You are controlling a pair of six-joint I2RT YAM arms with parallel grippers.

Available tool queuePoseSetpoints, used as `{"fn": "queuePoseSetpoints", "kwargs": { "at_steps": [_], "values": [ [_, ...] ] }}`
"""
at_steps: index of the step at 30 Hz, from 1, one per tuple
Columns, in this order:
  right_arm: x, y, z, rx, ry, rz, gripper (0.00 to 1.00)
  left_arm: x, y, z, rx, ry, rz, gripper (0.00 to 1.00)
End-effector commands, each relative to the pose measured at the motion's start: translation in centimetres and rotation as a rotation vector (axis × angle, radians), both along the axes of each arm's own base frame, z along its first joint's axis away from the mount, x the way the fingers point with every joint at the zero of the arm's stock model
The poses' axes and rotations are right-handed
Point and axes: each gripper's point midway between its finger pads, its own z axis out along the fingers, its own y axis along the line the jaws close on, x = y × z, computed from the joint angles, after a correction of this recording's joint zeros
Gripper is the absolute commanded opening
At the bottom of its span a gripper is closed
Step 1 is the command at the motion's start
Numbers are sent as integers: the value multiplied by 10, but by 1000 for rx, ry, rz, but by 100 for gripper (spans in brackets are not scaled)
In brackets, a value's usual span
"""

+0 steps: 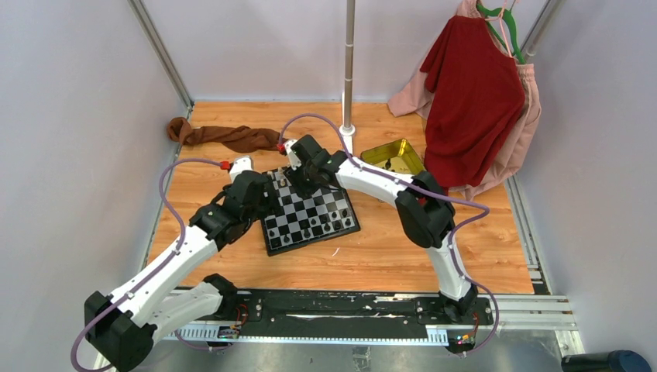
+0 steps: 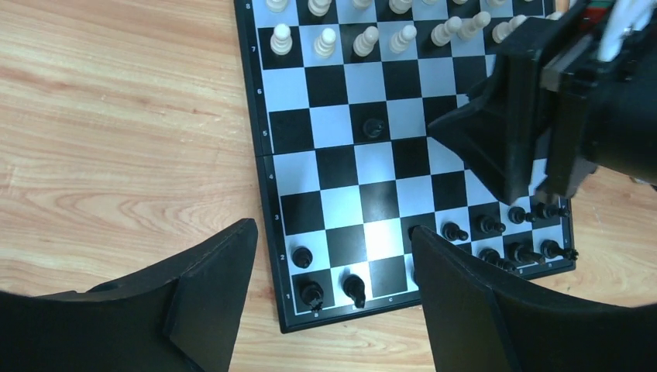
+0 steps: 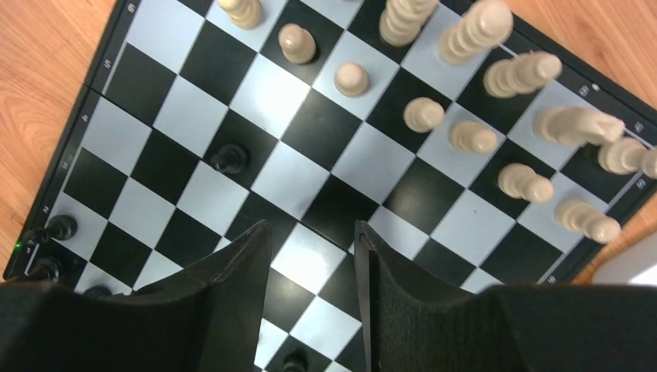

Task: Set up the chess pieces on the board
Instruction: Pick up the chess piece from the chessboard.

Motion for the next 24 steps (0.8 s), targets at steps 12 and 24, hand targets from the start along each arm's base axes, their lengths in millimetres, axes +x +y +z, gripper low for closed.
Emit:
{"fn": "queuePoseSetpoints", "kwargs": {
  "at_steps": [12,24],
  "values": [
    [-15,48,-8,-8,14,87,47,-17,15,5,10,-12,18,80],
    [-16,61,-18,-6,21,92,46,-23,18,5,16,-14,9,79]
  ]
}}
